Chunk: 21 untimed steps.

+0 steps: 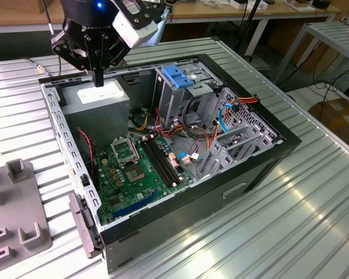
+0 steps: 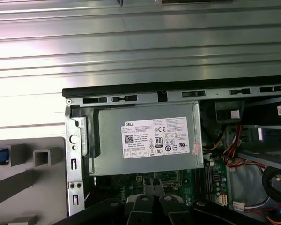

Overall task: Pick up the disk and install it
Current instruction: 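Reach for the disk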

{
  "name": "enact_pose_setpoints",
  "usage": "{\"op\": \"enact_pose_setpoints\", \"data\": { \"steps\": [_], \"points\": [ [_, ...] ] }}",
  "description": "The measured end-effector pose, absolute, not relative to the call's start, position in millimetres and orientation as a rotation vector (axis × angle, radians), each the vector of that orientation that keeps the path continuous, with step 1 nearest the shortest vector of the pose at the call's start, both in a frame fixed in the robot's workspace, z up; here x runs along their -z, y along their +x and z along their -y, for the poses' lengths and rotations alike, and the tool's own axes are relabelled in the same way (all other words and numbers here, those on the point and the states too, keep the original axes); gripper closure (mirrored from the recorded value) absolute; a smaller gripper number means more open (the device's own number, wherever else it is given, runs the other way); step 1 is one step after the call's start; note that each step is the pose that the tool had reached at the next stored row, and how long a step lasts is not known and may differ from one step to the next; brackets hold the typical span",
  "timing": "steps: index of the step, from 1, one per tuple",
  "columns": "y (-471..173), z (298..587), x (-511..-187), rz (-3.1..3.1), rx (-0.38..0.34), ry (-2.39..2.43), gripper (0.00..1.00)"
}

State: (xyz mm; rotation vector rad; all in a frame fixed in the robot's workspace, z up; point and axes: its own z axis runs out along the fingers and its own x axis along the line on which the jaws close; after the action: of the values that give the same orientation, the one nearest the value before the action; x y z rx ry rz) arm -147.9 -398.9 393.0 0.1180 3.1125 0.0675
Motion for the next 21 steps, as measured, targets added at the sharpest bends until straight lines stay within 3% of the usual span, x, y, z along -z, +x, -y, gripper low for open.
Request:
{"op": "enact_pose_setpoints", "data": {
  "steps": [21],
  "points": [
    [-163, 399, -393, -3.112, -0.068, 0.118, 0.9]
  ]
}}
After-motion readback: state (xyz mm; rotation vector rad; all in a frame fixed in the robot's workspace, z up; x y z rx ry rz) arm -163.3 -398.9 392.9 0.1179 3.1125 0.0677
